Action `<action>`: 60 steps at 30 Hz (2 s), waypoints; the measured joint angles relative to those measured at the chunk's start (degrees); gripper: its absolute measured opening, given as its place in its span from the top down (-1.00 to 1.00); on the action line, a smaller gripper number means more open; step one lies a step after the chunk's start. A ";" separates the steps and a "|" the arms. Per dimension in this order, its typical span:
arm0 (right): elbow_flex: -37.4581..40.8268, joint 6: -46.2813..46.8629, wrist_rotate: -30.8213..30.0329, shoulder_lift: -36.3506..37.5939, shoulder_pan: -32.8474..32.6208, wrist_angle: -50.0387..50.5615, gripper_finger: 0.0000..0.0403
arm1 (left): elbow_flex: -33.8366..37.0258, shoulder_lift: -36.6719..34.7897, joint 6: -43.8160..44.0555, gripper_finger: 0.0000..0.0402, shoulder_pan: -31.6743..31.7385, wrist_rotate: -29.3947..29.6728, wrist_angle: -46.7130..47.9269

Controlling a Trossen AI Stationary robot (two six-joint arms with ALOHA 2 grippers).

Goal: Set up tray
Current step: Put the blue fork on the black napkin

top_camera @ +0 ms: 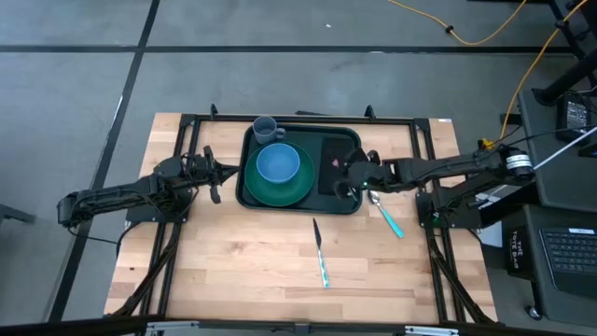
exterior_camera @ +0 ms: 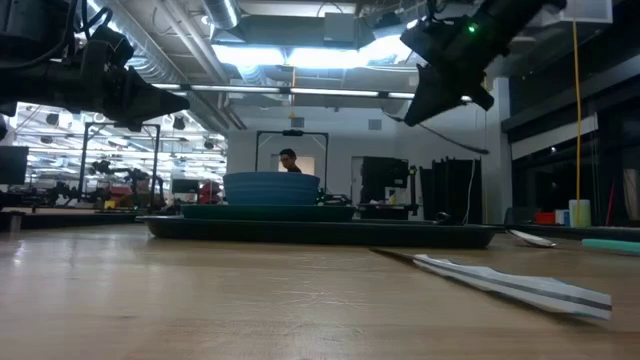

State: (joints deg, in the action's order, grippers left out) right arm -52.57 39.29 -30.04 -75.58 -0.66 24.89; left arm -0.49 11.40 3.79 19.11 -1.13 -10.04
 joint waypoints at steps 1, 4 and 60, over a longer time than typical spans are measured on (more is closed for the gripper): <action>-1.31 1.59 -0.93 -0.43 0.16 1.99 0.92 | 0.00 0.00 0.00 0.98 0.02 0.00 0.00; -5.21 7.11 -2.89 -1.76 0.87 8.42 0.92 | 0.00 0.00 -0.01 0.98 0.01 0.01 -0.01; -22.06 32.39 7.68 -33.81 19.99 17.60 0.92 | 0.00 0.00 0.00 0.98 0.01 0.00 -0.01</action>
State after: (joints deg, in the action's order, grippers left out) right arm -74.63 71.68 -22.36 -109.39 19.33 42.48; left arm -0.49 11.40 3.79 19.12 -1.12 -10.05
